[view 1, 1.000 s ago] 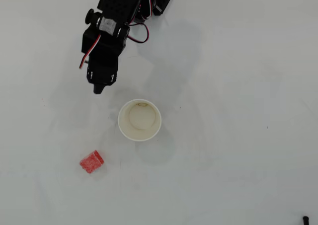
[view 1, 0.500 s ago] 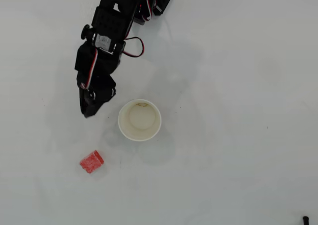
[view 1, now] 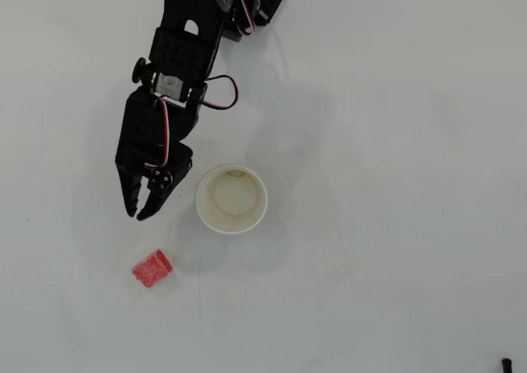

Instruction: Grasp a red cube and put it in the cup.

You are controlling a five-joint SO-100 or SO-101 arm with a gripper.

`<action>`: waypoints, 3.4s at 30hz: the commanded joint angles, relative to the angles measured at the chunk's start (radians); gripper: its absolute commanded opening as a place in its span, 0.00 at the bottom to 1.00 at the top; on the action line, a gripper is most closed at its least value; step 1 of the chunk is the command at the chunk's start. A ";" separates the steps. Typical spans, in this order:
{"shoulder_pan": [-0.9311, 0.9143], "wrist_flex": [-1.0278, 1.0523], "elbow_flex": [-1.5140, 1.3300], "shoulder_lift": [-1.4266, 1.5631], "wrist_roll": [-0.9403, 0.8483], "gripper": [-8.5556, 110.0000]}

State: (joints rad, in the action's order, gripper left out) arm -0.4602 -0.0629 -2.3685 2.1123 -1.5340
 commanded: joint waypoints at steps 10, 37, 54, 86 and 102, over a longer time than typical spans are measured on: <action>0.072 0.015 0.215 -0.074 -0.020 0.08; 0.002 0.379 0.637 -0.443 -0.020 0.08; 0.071 0.411 0.703 -0.477 -0.029 0.08; 0.132 0.439 0.689 -0.426 -0.037 0.25; 0.077 0.479 0.756 -0.471 -0.084 0.37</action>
State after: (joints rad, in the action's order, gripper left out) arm -0.3651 0.4264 -1.7196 1.6291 -1.6107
